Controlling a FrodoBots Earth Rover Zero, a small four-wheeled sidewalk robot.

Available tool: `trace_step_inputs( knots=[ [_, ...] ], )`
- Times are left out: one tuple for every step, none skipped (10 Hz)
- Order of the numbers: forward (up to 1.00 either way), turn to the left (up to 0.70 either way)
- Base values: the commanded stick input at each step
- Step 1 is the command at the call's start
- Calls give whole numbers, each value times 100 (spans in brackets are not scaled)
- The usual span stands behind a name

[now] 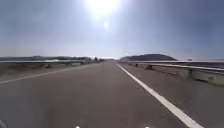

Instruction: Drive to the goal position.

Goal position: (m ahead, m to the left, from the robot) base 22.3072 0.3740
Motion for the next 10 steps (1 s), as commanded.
trace_step_inputs(
  knots=[
    [70, 0],
    [70, 0],
    [70, 0],
    [70, 0],
    [70, 0],
    [70, 0],
    [70, 0],
    [70, 0],
    [70, 0],
    [70, 0]
  ],
)
